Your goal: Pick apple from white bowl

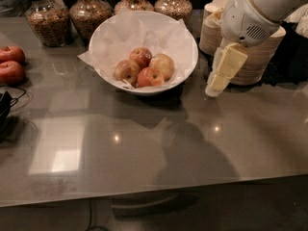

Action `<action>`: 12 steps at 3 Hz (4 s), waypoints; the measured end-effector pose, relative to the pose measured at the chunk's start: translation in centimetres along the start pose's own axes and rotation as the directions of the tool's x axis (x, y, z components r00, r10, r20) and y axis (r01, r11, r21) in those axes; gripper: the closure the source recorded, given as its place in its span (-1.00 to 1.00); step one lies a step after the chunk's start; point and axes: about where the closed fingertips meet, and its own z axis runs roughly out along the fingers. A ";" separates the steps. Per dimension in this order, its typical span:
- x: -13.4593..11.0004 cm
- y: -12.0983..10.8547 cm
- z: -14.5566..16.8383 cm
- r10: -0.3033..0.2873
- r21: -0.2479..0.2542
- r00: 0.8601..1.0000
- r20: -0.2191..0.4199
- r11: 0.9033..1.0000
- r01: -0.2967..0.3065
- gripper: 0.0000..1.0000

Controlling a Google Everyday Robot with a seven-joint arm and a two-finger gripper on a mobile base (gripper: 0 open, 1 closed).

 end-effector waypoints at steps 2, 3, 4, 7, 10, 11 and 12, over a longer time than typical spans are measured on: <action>-0.6 -2.9 1.8 0.088 0.054 0.911 0.404 0.991 -0.119 -1.00; -1.3 -3.5 2.2 0.107 0.044 0.870 0.481 0.988 -0.146 -0.86; -1.8 -4.1 2.6 0.111 0.045 0.864 0.491 0.987 -0.152 -0.58; -1.8 -5.7 7.2 0.070 0.053 0.973 0.221 0.995 -0.084 -0.66; -3.8 -8.7 7.4 -0.005 0.082 0.990 0.142 0.997 -0.006 -0.66; -5.2 -9.8 5.6 -0.041 0.114 0.988 0.148 0.993 0.024 -0.58; -5.8 -10.4 4.8 -0.057 0.133 0.987 0.150 0.990 0.037 -0.40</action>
Offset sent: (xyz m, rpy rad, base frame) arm 0.0488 0.0042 -0.0010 0.6783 -0.0947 -0.0184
